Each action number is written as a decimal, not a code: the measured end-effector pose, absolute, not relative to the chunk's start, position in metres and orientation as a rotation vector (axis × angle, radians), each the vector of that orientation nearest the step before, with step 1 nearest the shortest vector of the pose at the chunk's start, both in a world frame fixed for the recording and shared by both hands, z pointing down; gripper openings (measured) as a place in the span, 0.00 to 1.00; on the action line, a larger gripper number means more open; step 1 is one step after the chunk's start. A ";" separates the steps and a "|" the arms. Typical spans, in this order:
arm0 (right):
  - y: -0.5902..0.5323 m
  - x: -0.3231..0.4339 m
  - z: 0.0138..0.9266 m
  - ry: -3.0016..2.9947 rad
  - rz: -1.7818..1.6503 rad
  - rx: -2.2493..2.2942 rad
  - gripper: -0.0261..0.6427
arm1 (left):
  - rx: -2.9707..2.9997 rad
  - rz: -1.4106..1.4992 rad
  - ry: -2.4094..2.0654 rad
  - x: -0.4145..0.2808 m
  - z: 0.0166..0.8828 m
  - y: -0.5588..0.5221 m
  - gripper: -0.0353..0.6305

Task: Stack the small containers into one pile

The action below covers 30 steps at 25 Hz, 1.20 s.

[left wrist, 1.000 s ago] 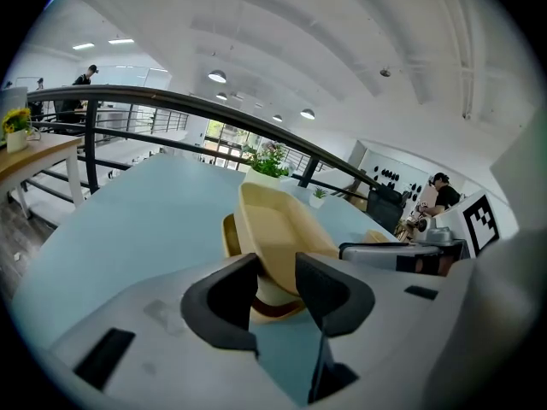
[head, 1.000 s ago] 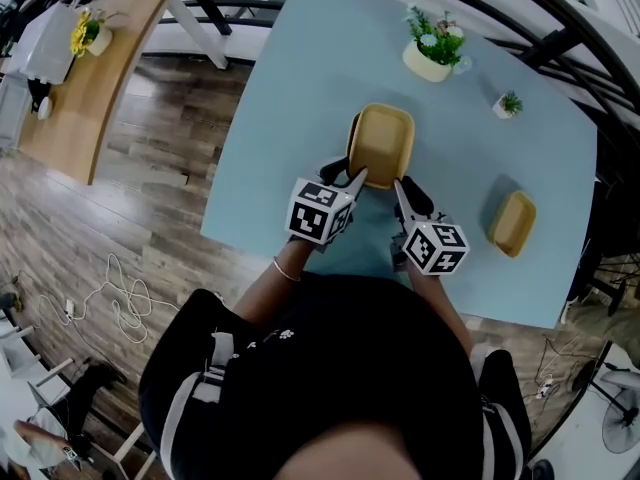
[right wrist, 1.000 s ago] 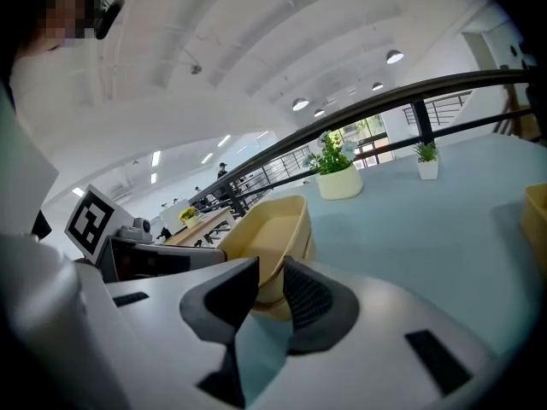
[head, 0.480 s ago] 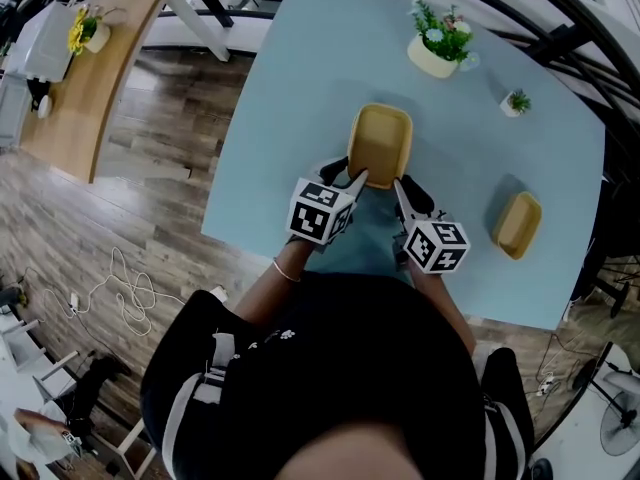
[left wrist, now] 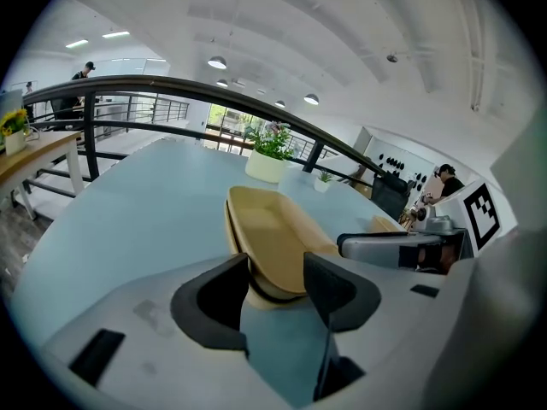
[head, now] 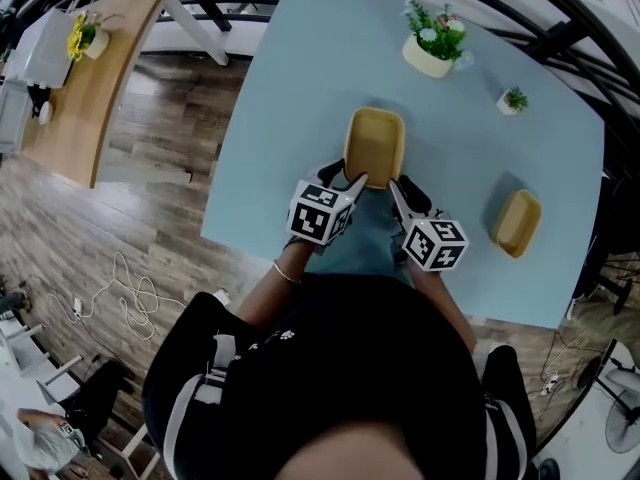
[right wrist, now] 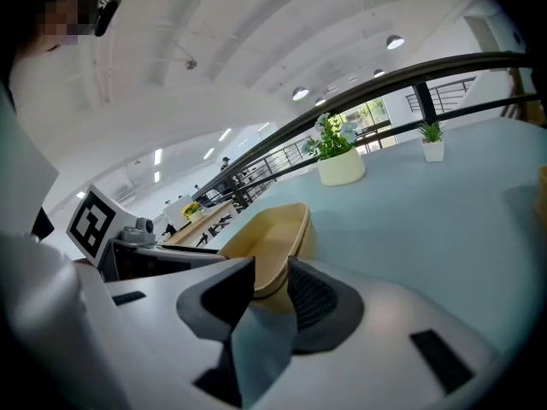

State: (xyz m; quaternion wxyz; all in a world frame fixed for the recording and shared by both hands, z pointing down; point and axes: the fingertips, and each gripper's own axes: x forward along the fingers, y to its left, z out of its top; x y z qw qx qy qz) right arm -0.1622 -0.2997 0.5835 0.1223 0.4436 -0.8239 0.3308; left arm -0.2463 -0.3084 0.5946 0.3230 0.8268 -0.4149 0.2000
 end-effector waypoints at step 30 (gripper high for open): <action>-0.226 -0.022 0.501 -2.464 0.850 1.887 0.06 | 2.492 0.334 -1.033 -0.151 0.517 -0.266 0.14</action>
